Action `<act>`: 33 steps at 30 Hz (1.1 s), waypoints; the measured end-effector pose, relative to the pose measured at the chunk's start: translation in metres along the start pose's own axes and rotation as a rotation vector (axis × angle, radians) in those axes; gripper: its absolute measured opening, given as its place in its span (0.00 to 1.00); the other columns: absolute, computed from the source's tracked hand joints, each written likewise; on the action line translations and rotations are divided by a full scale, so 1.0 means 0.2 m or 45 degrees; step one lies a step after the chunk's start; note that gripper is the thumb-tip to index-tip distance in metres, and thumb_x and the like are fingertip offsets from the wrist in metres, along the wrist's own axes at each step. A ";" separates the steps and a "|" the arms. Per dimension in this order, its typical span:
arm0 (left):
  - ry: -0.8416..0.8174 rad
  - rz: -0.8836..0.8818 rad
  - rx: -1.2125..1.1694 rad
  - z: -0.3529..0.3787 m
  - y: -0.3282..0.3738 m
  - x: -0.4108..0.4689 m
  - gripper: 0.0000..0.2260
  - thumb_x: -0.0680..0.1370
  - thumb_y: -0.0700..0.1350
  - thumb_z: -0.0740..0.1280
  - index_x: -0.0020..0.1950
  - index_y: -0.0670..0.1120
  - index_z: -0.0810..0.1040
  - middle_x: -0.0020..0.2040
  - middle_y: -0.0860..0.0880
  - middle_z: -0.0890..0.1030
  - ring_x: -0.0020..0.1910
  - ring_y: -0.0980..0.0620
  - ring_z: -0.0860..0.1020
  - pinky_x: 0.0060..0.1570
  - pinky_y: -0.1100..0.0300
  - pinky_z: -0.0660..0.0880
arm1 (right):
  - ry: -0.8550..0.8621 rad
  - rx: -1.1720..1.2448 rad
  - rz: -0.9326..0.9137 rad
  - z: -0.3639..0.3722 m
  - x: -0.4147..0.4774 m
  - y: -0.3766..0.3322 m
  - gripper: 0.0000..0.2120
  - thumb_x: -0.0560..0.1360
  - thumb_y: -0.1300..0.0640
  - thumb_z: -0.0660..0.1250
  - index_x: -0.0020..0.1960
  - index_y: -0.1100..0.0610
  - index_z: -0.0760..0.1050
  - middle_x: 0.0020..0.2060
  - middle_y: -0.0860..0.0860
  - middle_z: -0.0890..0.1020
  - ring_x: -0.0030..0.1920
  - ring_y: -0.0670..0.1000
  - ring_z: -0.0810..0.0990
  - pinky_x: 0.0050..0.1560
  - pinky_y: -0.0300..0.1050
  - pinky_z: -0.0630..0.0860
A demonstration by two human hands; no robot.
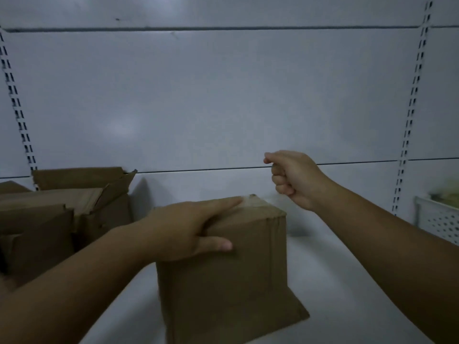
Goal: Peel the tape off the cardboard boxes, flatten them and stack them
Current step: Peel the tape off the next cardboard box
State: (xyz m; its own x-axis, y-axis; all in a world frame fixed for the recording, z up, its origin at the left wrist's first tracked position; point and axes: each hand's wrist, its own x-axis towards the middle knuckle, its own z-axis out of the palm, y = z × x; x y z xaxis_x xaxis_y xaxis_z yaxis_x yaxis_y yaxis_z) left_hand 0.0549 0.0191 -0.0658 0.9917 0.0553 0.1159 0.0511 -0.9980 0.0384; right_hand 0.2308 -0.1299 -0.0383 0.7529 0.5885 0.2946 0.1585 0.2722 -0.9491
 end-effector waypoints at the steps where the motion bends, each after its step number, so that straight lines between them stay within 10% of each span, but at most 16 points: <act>1: 0.039 0.020 0.009 0.00 -0.02 0.00 0.33 0.66 0.75 0.50 0.68 0.74 0.39 0.70 0.56 0.70 0.62 0.54 0.72 0.63 0.54 0.70 | 0.038 -0.029 -0.053 -0.04 0.02 -0.01 0.08 0.77 0.59 0.62 0.38 0.57 0.72 0.18 0.44 0.65 0.18 0.43 0.59 0.18 0.33 0.55; 5: 0.102 -0.033 -0.037 0.02 -0.03 0.05 0.37 0.64 0.76 0.35 0.71 0.69 0.55 0.71 0.56 0.69 0.66 0.55 0.70 0.67 0.56 0.65 | 0.137 -0.134 -0.147 -0.30 0.09 0.01 0.10 0.76 0.58 0.64 0.36 0.57 0.73 0.19 0.45 0.65 0.19 0.44 0.59 0.20 0.33 0.55; 10: 0.171 -0.458 -0.190 -0.04 0.06 0.19 0.29 0.72 0.70 0.51 0.48 0.53 0.83 0.46 0.52 0.83 0.43 0.57 0.79 0.47 0.58 0.75 | -0.153 -0.660 0.035 -0.60 0.06 0.29 0.16 0.76 0.48 0.63 0.37 0.58 0.80 0.26 0.53 0.78 0.20 0.47 0.61 0.23 0.36 0.55; 13: 0.366 -0.547 0.095 0.00 0.20 0.40 0.18 0.76 0.62 0.57 0.41 0.51 0.76 0.40 0.51 0.79 0.37 0.55 0.74 0.36 0.58 0.68 | -0.323 -0.636 0.092 -0.64 0.01 0.45 0.22 0.74 0.41 0.61 0.33 0.55 0.82 0.35 0.57 0.84 0.23 0.48 0.64 0.25 0.40 0.56; 17: 0.340 -0.555 -0.117 0.12 0.31 0.55 0.15 0.77 0.60 0.55 0.56 0.54 0.72 0.52 0.52 0.77 0.48 0.52 0.73 0.46 0.55 0.68 | -0.719 -0.750 0.068 -0.67 -0.04 0.57 0.20 0.70 0.38 0.63 0.35 0.52 0.82 0.21 0.46 0.76 0.21 0.42 0.67 0.24 0.32 0.63; 33: 0.398 -0.572 0.019 0.16 0.32 0.54 0.14 0.80 0.55 0.52 0.61 0.60 0.73 0.62 0.57 0.74 0.49 0.59 0.67 0.36 0.69 0.57 | -0.408 -0.993 0.052 -0.89 0.09 0.68 0.23 0.71 0.42 0.68 0.22 0.53 0.72 0.15 0.45 0.69 0.18 0.42 0.65 0.23 0.33 0.63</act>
State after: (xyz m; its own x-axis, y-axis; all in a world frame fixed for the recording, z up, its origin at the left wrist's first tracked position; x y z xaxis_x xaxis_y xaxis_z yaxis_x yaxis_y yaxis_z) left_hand 0.1698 -0.0388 -0.0817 0.7900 0.4805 0.3808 0.4654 -0.8743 0.1378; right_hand 0.3802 -0.2174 -0.1822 0.5687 0.8061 0.1639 0.6192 -0.2883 -0.7304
